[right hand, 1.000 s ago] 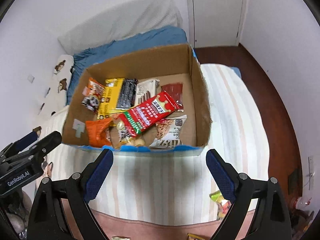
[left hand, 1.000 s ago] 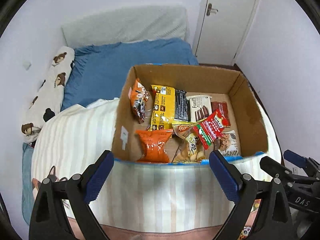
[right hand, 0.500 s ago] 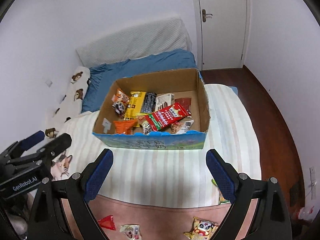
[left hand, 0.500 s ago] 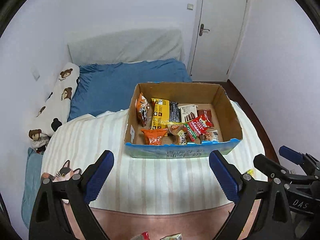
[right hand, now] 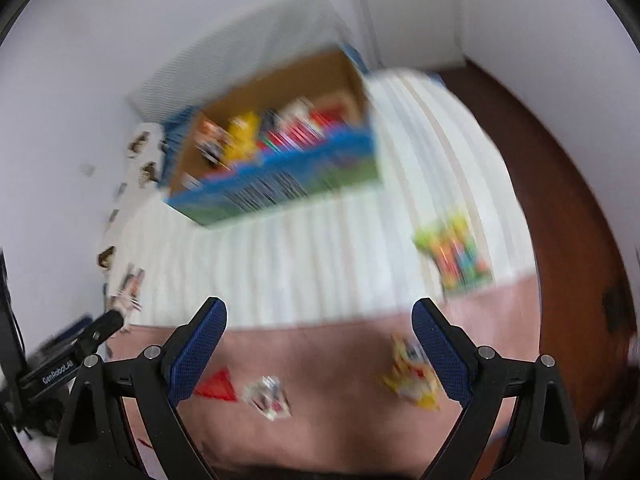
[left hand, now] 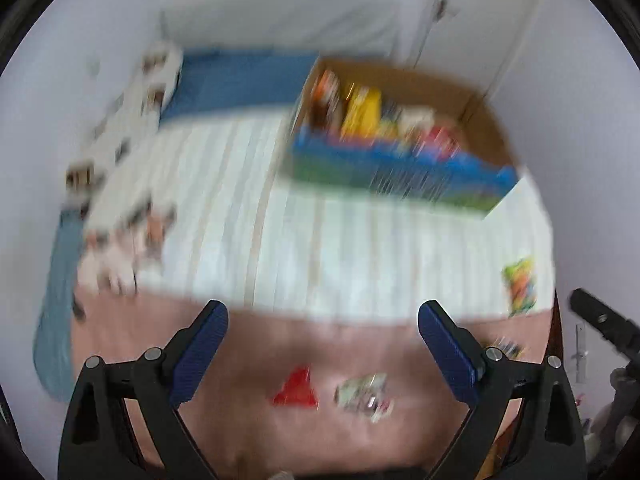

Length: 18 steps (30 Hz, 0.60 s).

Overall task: Organize snacks
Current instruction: 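Grasp the small red packet with the left tool while the right tool grasps the panda chip bag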

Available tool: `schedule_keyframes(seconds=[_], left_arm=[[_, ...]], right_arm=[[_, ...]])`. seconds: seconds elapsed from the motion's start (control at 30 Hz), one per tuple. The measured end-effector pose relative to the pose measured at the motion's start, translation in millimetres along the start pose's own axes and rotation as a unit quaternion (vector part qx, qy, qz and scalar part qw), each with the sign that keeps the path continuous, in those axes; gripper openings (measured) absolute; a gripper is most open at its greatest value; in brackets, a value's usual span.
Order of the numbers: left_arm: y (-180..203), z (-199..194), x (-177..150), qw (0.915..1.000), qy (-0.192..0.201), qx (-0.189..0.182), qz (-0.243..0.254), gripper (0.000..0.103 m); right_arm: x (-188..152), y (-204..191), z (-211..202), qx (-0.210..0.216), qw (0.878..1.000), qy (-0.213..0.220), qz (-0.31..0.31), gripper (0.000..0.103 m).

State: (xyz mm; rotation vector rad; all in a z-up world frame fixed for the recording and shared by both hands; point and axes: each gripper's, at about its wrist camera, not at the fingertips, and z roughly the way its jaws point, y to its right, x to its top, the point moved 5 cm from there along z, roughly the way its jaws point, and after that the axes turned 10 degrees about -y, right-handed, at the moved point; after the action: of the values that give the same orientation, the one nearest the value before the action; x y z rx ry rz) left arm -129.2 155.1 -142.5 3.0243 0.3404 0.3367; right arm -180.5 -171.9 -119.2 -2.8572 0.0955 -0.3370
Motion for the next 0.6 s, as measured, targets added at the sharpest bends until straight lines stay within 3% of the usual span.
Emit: schedule_keyframes(seconds=[0.13, 0.3, 0.37, 0.6], left_arm=[[-28.7, 61.9, -39.1, 0.9954, -0.087, 0.004, -0.04, 0.097], [-51.8, 128.0, -82.0, 0.9739, -0.191, -0.049, -0.112, 0.097], [-55.3, 139.5, -91.0, 0.9685, -0.206, -0.056, -0.128, 0.097], [-54.9, 158.7, -104.2, 0.9666, -0.217, -0.049, -0.127, 0.097]], right_arm=[[-22.1, 51.1, 36.9, -0.007, 0.997, -0.041, 0.068, 0.096], [-41.0, 95.4, 79.0, -0.016, 0.989, -0.085, 0.121, 0.096], [-43.2, 104.1, 94.9, -0.017, 0.986, -0.099, 0.132, 0.096], [-51.0, 108.9, 145.5, -0.034, 0.984, -0.125, 0.123, 0.096]])
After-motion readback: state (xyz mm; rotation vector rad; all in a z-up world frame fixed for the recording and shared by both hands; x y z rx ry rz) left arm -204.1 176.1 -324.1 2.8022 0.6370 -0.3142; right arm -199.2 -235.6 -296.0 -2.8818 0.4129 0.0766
